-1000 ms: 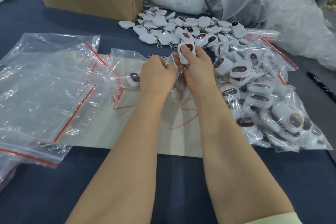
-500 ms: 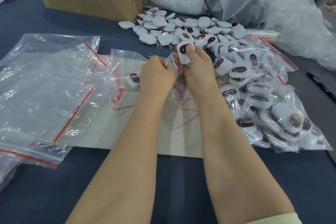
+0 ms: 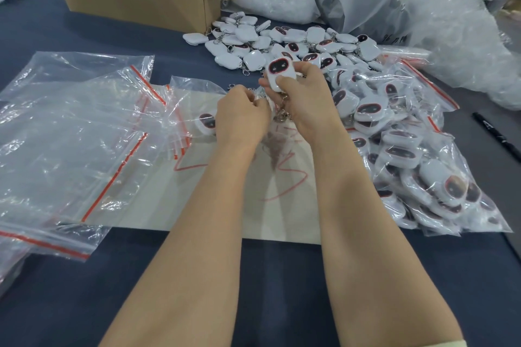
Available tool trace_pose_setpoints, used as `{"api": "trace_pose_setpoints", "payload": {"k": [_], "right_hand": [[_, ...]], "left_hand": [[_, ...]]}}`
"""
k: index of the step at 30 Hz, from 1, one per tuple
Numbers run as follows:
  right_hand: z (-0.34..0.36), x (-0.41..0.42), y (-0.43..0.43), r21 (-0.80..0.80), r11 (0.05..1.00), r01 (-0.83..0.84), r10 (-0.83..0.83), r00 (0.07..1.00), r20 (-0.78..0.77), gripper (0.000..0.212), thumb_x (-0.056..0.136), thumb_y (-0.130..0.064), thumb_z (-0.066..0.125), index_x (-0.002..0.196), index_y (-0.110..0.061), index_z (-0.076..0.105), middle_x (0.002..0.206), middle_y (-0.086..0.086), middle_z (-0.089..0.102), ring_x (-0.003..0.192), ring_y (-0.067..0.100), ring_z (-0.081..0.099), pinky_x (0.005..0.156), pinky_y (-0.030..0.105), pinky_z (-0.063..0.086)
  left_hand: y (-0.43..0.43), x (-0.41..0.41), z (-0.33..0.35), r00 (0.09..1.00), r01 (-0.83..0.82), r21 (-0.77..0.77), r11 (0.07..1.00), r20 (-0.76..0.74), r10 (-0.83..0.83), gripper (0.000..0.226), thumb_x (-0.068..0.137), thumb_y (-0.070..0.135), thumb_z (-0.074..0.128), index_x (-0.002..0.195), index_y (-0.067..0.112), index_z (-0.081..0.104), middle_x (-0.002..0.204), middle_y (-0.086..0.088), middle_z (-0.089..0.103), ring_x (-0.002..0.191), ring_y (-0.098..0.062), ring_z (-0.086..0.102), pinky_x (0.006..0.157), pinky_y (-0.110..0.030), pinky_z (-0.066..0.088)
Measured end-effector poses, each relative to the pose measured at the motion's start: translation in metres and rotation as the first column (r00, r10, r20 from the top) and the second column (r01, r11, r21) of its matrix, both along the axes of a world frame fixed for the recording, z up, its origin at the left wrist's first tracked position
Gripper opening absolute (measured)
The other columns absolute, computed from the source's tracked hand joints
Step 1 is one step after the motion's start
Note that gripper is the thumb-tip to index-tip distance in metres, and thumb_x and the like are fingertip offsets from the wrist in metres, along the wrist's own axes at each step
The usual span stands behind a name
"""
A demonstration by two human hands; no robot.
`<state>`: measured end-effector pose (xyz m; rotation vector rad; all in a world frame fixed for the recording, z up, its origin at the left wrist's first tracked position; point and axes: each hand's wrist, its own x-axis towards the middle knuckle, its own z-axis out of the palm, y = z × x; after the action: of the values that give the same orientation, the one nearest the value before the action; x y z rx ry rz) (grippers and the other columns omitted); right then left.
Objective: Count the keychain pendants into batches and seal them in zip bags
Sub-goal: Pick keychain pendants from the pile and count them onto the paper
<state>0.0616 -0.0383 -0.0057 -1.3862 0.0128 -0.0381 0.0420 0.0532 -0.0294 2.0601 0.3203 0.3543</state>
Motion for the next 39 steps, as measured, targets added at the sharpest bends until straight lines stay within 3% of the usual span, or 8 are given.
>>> {"api": "trace_pose_setpoints", "payload": {"k": [5,10,13,18,22,26,31,39], "right_hand": [[0.015,0.0,-0.007,-0.661,0.75,0.009,0.002,1.0,0.016,0.016,0.087,-0.013,0.061,0.1,-0.014,0.052,0.093,0.008,0.059,0.078,0.02,0.065,0.066,0.029,0.051],[0.023,-0.007,-0.004,-0.839,0.542,0.051,0.021,0.997,0.074,0.022,0.081,-0.018,0.065,0.066,-0.012,0.05,0.059,0.002,0.055,0.056,0.015,0.048,0.049,0.017,0.038],[0.02,-0.011,0.002,-0.711,0.703,-0.027,0.052,0.999,0.014,0.028,0.087,-0.004,0.053,0.059,-0.009,0.056,0.041,-0.003,0.048,0.041,0.008,0.042,0.044,0.019,0.032],[0.01,-0.014,0.004,-0.014,0.918,-0.396,0.391,0.91,-0.137,0.033,0.093,0.011,0.039,0.079,-0.007,0.063,0.081,0.012,0.043,0.074,0.019,0.035,0.066,0.03,0.035],[0.012,0.0,0.001,-0.59,0.797,-0.13,0.149,0.989,-0.016,0.026,0.09,-0.001,0.046,0.082,-0.01,0.068,0.076,0.014,0.06,0.068,0.021,0.053,0.065,0.034,0.048],[0.004,0.025,0.003,-0.787,0.506,0.353,-0.247,0.933,0.26,0.035,0.091,-0.006,0.041,0.112,-0.015,0.069,0.126,0.008,0.06,0.11,0.025,0.057,0.098,0.036,0.045],[-0.014,0.065,0.012,-0.988,0.125,0.089,-0.079,0.994,0.079,0.042,0.096,-0.015,0.04,0.136,-0.013,0.053,0.159,0.011,0.019,0.149,0.024,0.006,0.121,0.038,0.004],[-0.02,0.077,0.015,-0.945,0.28,0.169,-0.195,0.974,0.117,0.046,0.097,-0.021,0.039,0.143,-0.014,0.04,0.159,0.004,0.019,0.146,0.031,0.007,0.118,0.046,0.011]], "left_hand": [[0.001,0.0,0.007,0.997,-0.067,-0.13,0.989,0.037,0.073,0.014,0.089,0.019,0.052,0.098,0.013,0.059,0.08,0.01,0.058,0.077,-0.013,0.054,0.061,-0.017,0.033],[0.0,-0.008,0.025,0.982,-0.073,-0.081,0.994,0.166,0.085,0.011,0.087,0.016,0.052,0.096,0.014,0.059,0.076,0.011,0.056,0.079,-0.014,0.053,0.066,-0.018,0.036],[-0.003,-0.011,0.037,0.98,-0.031,0.106,0.994,0.199,0.009,0.017,0.086,0.019,0.052,0.101,0.013,0.058,0.095,-0.001,0.063,0.09,-0.021,0.057,0.079,-0.032,0.046],[0.003,-0.011,0.048,0.98,-0.025,0.147,0.989,0.199,-0.005,0.021,0.084,0.021,0.054,0.103,0.013,0.059,0.097,-0.004,0.064,0.092,-0.023,0.057,0.077,-0.032,0.046],[0.007,-0.009,0.035,0.995,0.02,0.077,0.997,0.101,-0.027,0.021,0.088,0.02,0.053,0.107,0.012,0.057,0.101,-0.002,0.061,0.098,-0.022,0.057,0.076,-0.026,0.041],[0.0,-0.009,0.021,0.998,0.043,0.138,0.99,0.037,-0.048,0.024,0.091,0.022,0.051,0.113,0.013,0.054,0.109,-0.006,0.063,0.099,-0.026,0.057,0.078,-0.033,0.044],[-0.003,-0.007,0.015,0.997,0.072,0.221,0.973,0.003,-0.074,0.025,0.091,0.025,0.049,0.111,0.012,0.053,0.105,-0.007,0.063,0.099,-0.029,0.056,0.082,-0.038,0.046],[-0.005,-0.006,0.012,0.995,0.092,0.186,0.978,-0.052,-0.083,0.025,0.09,0.023,0.048,0.111,0.011,0.052,0.109,-0.009,0.061,0.101,-0.032,0.056,0.086,-0.04,0.046]]}}
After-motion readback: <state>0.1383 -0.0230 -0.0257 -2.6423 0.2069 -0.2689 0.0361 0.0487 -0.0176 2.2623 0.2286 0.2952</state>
